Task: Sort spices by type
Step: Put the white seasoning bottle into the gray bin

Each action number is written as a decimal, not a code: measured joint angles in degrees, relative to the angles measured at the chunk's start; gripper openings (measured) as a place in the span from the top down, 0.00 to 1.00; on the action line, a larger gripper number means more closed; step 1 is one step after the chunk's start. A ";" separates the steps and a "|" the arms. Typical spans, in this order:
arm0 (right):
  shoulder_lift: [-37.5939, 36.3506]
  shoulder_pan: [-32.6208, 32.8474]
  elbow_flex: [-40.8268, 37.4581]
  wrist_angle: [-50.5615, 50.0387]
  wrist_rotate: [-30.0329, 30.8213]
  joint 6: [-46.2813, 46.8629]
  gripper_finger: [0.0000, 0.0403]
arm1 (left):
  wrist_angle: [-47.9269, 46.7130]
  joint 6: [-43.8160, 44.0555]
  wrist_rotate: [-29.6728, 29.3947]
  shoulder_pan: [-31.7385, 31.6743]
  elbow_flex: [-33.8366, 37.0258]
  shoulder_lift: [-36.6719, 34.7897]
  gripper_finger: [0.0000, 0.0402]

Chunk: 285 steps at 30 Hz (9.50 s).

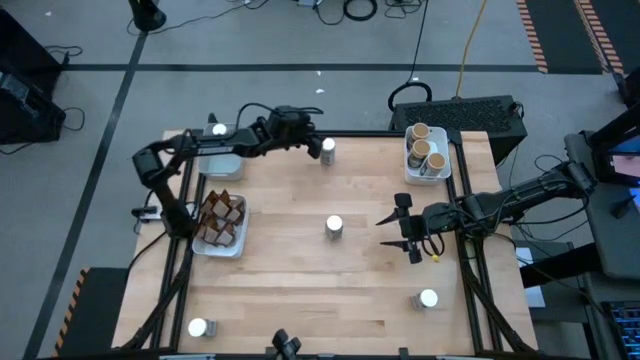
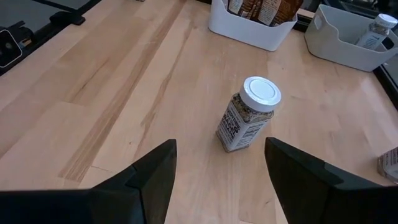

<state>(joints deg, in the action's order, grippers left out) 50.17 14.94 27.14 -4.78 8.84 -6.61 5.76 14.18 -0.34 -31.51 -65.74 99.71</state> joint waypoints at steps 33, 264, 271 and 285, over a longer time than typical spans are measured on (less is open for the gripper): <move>0.00 -1.25 0.00 -1.49 -0.17 1.96 0.44 | -6.95 -4.13 -1.51 2.83 -9.04 13.52 0.32; -0.02 -1.36 -0.04 3.65 -3.19 6.80 0.44 | -82.70 54.43 13.86 87.09 -21.89 -0.45 0.30; -0.02 -1.35 -0.04 3.65 -3.19 6.80 0.44 | -81.18 54.09 11.35 88.94 -21.89 1.21 0.30; -0.02 -1.34 -0.04 3.63 -3.17 6.36 0.44 | -81.68 51.41 14.52 89.33 -21.64 6.09 0.30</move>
<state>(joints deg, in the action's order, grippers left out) 50.15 13.60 27.09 -1.15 5.67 -0.25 -75.92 65.59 14.17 57.82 -87.39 105.80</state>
